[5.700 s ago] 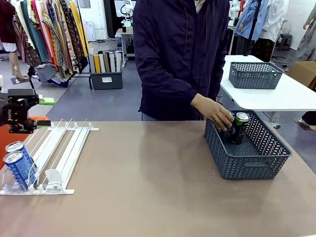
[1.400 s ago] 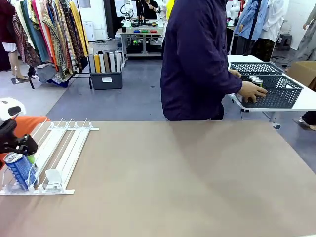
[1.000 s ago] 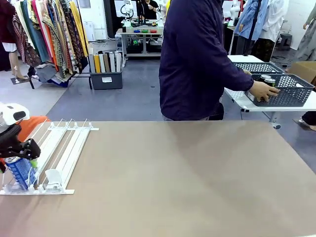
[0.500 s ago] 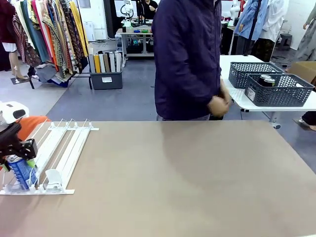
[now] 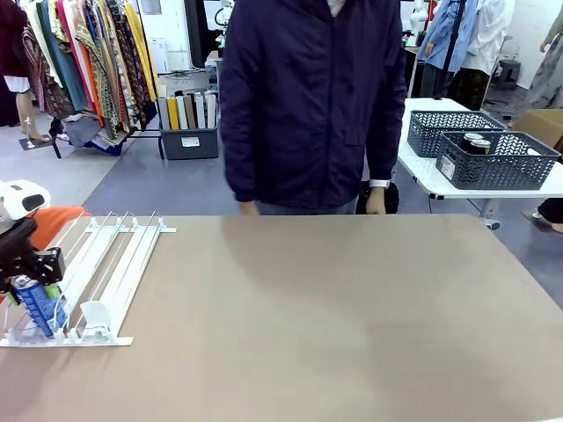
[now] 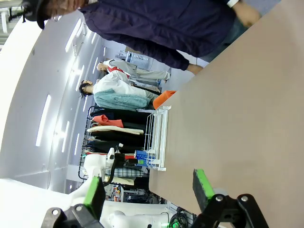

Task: Retrieve and store the cans from the dispenser.
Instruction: Pick up one can from the Automatic Can Dispenser and place it in the middle of the table.

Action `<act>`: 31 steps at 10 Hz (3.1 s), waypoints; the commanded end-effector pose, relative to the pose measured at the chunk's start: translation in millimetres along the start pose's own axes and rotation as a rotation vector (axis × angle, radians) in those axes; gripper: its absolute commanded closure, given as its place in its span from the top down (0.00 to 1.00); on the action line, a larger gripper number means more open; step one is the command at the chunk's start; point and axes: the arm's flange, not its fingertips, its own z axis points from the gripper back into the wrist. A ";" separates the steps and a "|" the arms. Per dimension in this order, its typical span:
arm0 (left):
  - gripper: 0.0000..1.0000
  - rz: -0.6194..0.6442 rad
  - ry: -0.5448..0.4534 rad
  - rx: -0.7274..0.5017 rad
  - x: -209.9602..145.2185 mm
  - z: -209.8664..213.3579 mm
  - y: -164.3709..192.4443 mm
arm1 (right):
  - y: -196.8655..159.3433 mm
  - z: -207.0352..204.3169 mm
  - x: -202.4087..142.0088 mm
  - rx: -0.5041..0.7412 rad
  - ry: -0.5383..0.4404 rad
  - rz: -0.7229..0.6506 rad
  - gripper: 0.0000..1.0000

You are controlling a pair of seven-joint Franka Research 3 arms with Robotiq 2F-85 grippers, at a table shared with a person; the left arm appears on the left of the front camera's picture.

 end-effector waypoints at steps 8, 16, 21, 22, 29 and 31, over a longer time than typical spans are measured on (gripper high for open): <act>0.00 -0.147 -0.290 0.033 -81.2 152.3 45.0 | 2.6 0.0 0.7 0.015 -0.010 0.001 1.00; 0.00 -0.119 -0.379 -0.016 -99.7 191.4 63.4 | 2.6 0.0 0.7 0.015 -0.010 0.001 1.00; 0.00 -0.120 -0.355 -0.085 -86.1 182.7 55.3 | 2.6 0.0 0.7 0.015 -0.010 0.001 1.00; 0.00 -0.148 -0.365 -0.152 -74.7 182.6 36.3 | 2.6 0.0 0.7 0.015 -0.010 0.001 1.00; 0.00 -0.576 -0.186 -0.233 -45.2 91.7 -245.4 | 2.6 0.0 0.7 0.015 -0.010 0.001 1.00; 0.00 -0.680 -0.144 -0.143 -72.9 46.3 -318.3 | 2.6 0.0 0.7 0.015 -0.010 0.001 1.00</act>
